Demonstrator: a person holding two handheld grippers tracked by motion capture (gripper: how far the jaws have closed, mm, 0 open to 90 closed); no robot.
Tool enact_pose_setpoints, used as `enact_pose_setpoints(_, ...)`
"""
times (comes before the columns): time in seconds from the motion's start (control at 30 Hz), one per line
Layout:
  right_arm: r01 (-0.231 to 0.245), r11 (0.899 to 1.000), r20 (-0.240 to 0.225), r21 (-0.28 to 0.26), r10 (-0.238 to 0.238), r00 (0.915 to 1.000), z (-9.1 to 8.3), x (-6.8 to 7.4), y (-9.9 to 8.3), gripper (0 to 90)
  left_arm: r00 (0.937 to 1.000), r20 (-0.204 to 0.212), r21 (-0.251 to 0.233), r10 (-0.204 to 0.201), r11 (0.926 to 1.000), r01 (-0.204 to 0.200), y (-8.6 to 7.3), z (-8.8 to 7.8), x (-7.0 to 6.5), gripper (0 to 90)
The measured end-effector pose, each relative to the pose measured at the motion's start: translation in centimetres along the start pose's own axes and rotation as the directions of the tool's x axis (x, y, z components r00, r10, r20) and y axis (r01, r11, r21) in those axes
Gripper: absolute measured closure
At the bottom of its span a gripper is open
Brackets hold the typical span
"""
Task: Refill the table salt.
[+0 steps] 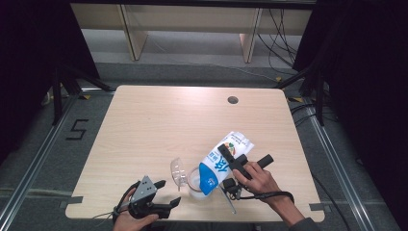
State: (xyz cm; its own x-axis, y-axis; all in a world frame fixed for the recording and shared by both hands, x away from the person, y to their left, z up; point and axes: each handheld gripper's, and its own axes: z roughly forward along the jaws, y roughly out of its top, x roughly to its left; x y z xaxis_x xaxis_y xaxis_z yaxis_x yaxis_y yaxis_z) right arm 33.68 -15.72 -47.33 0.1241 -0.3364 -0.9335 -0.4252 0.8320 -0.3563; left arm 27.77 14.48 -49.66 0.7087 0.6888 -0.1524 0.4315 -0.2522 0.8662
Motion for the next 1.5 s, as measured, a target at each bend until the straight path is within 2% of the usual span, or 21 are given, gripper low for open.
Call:
enact_pose_setpoints(0.13,0.021,1.0,0.004,-0.005,-0.021,0.9998,-0.04,-0.15,0.03,71.7,1.0,-0.005,0.005,-0.001,1.0,0.001,0.03,0.04,-0.09,20.5)
enact_pose_setpoints(0.3,0.018,1.0,0.004,-0.005,-0.018,0.9998,0.01,-0.14,0.04,72.1,1.0,-0.003,0.0,0.007,1.0,-0.007,0.02,-0.06,0.07,20.5)
enact_pose_setpoints(0.33,0.019,1.0,0.004,-0.006,-0.019,0.9998,0.0,-0.14,0.07,72.1,1.0,-0.004,-0.007,-0.003,1.0,0.003,0.02,-0.01,0.01,20.5)
enact_pose_setpoints(0.43,0.027,1.0,-0.011,-0.006,-0.027,0.9996,-0.05,-0.19,0.1,72.3,1.0,-0.006,0.008,0.001,1.0,0.0,0.03,0.02,-0.1,20.5)
enact_pose_setpoints(0.57,0.039,0.999,-0.012,-0.01,-0.039,0.9992,0.01,-0.27,0.07,72.5,1.0,-0.001,-0.001,-0.002,1.0,0.002,-0.02,0.02,-0.02,20.5)
enact_pose_setpoints(0.6,0.044,0.999,-0.016,-0.011,-0.044,0.9989,0.0,-0.28,0.1,72.5,0.9999,-0.005,-0.007,-0.016,0.9999,0.016,-0.01,0.02,-0.03,20.5)
enact_pose_setpoints(0.63,0.042,0.999,-0.011,-0.013,-0.042,0.999,-0.02,-0.26,0.13,72.6,1.0,-0.003,0.0,0.004,1.0,-0.004,0.03,-0.03,0.04,20.5)
enact_pose_setpoints(0.8,0.041,0.999,-0.012,-0.013,-0.041,0.9991,0.02,-0.29,0.12,72.7,1.0,-0.002,-0.002,0.007,1.0,-0.007,0.0,-0.03,0.02,20.4)
enact_pose_setpoints(0.87,0.039,0.999,-0.011,-0.012,-0.04,0.9991,0.02,-0.3,0.12,72.8,0.9999,-0.005,-0.007,-0.016,0.9998,0.016,-0.01,0.02,-0.03,20.5)
enact_pose_setpoints(0.93,0.04,0.999,-0.013,-0.012,-0.04,0.9991,-0.02,-0.29,0.12,72.9,0.9999,-0.002,0.002,0.01,0.9999,-0.01,0.03,-0.01,0.02,20.5)
enact_pose_setpoints(1.07,0.032,0.999,-0.002,-0.01,-0.032,0.9995,-0.01,-0.37,0.07,73.1,1.0,-0.001,0.001,-0.002,1.0,0.002,-0.01,0.01,-0.02,20.5)
enact_pose_setpoints(1.17,0.034,0.999,-0.005,-0.011,-0.034,0.9994,0.0,-0.42,0.05,73.2,1.0,-0.003,0.003,0.01,0.9999,-0.01,0.02,-0.03,0.03,20.5)
enact_pose_setpoints(1.3,0.034,0.999,-0.003,-0.012,-0.035,0.9994,0.02,-0.44,0.02,73.3,1.0,-0.004,0.001,-0.003,1.0,0.003,-0.02,0.03,-0.06,20.5)
enact_pose_setpoints(1.33,0.035,0.999,-0.001,-0.012,-0.035,0.9994,-0.01,-0.44,0.01,73.3,0.9999,-0.004,0.004,0.01,0.9999,-0.01,0.02,-0.04,0.03,20.4)
enact_pose_setpoints(1.5,0.034,0.999,-0.001,-0.009,-0.034,0.9994,-0.02,-0.49,-0.03,73.6,1.0,-0.002,0.006,0.008,1.0,-0.008,0.01,-0.01,-0.02,20.5)
